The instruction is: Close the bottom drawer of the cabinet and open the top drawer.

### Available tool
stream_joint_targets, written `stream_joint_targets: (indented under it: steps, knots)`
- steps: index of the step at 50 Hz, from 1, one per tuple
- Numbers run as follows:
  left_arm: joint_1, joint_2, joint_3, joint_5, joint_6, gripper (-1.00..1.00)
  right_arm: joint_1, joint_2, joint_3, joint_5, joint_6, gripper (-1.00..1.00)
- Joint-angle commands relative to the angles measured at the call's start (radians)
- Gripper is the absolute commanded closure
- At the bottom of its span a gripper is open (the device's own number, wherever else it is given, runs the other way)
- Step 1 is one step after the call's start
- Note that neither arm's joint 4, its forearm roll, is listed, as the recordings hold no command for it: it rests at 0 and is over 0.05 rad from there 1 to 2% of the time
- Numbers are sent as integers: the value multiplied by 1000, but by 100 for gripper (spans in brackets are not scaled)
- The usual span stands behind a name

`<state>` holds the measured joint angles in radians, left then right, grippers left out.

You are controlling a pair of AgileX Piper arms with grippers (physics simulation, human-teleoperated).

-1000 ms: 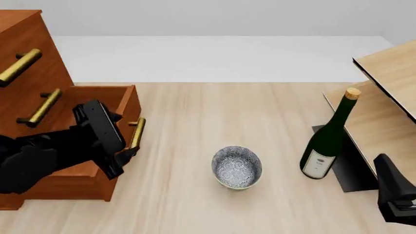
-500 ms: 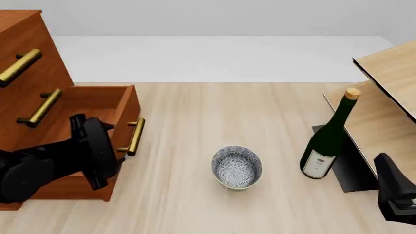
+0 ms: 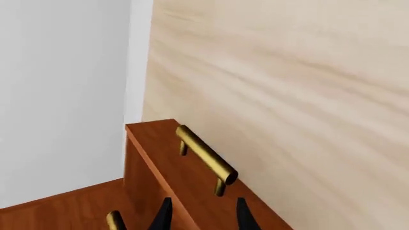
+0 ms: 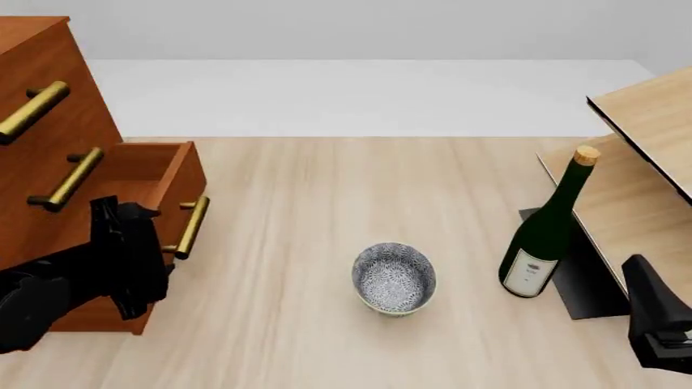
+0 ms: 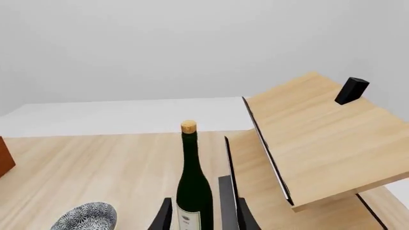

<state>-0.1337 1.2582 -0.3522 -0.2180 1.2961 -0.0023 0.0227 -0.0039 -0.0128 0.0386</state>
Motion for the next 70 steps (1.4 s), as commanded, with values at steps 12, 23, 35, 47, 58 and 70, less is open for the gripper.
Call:
stream_joint_targets:
  steps: [12, 23, 35, 47, 58, 70]
  knots:
    - [147, 83, 76, -229, 189, -100, 0, 4, 1, -3, 2, -100]
    - [210, 136, 115, -362, 285, -100, 0, 16, 1, -14, 1, -100]
    - [292, 225, 144, -557, 399, -100, 0, 20, 1, -19, 2, -100]
    - [338, 338, 155, -713, 470, -100, 7, 10, 1, -9, 3, -100]
    - [384, 444, 177, -889, 560, -100, 10, 14, 1, -13, 3, -100]
    - [392, 510, 182, -993, 620, -100, 11, 14, 1, -12, 5, -100]
